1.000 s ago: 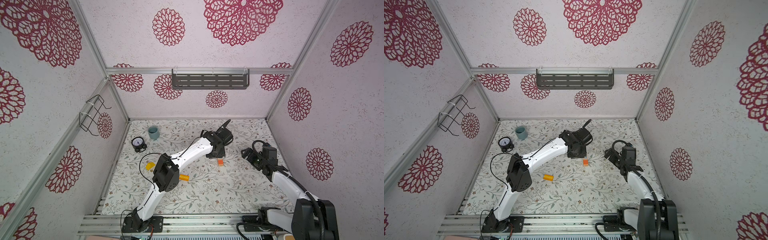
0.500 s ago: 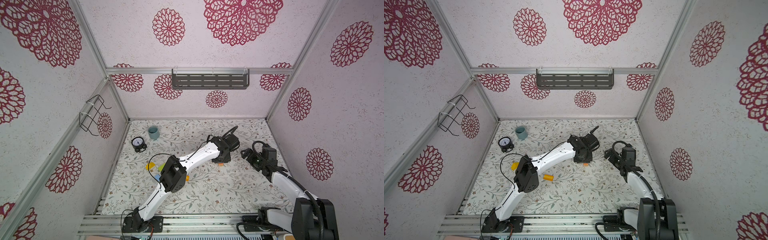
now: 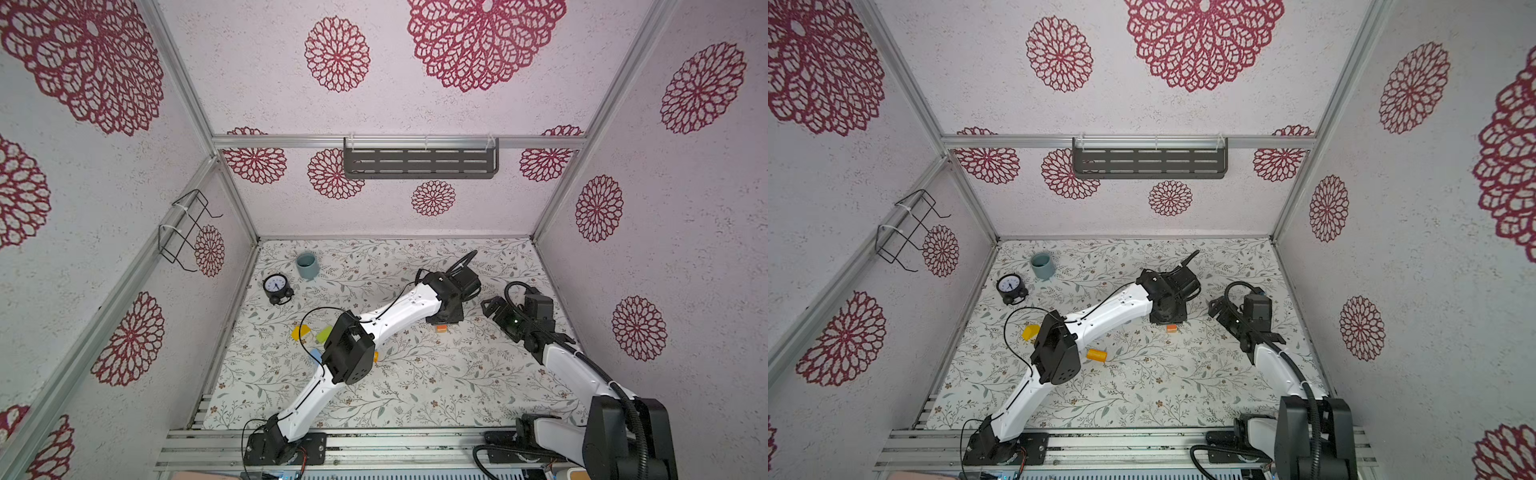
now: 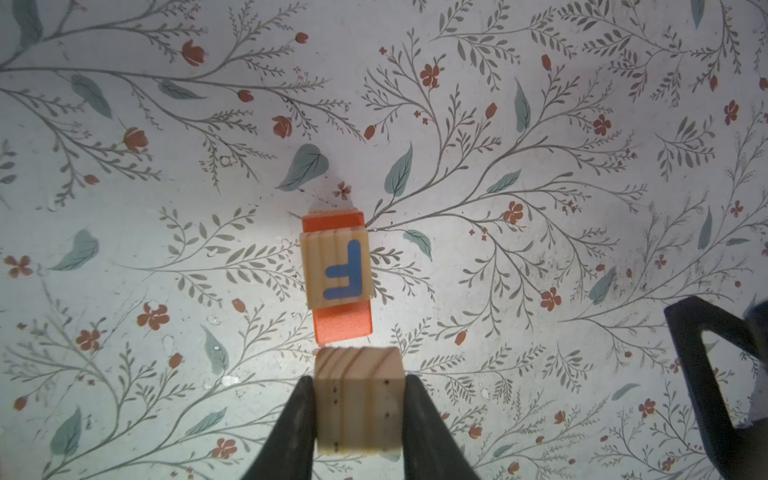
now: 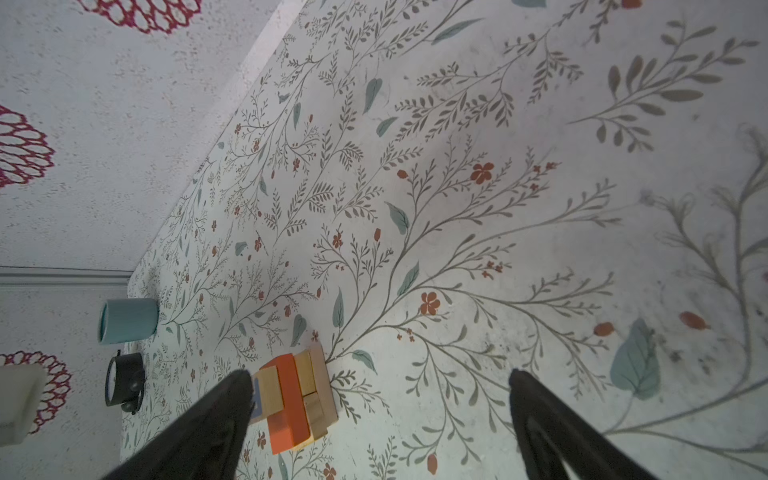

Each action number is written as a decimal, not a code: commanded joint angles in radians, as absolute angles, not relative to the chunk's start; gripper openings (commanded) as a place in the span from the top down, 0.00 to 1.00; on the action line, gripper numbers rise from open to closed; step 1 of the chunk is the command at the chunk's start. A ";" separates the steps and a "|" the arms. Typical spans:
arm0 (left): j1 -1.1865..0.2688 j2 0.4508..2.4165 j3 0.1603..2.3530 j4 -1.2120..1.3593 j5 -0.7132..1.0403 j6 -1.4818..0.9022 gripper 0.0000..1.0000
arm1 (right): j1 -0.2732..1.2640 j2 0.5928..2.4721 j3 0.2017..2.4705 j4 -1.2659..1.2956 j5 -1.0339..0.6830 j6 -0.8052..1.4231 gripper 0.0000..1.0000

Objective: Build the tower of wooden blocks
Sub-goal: 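Hold the wooden cube with the left gripper beside the F block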

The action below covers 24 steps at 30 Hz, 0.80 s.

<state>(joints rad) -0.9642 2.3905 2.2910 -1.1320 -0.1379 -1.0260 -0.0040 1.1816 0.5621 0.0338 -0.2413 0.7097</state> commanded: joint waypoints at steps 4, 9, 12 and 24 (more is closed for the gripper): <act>-0.975 2.376 2.239 -1.115 -0.134 -1.057 0.67 | -0.009 1.179 0.553 0.062 -0.258 0.730 0.01; -0.974 2.371 2.211 -1.103 -0.130 -1.057 0.67 | -0.009 1.187 0.555 0.068 -0.270 0.730 0.01; -0.974 2.376 2.211 -1.103 -0.128 -1.055 0.67 | -0.009 1.190 0.555 0.069 -0.274 0.730 0.01; -0.964 2.395 2.257 -1.109 -0.124 -1.045 0.67 | -0.009 1.193 0.555 0.071 -0.276 0.727 0.01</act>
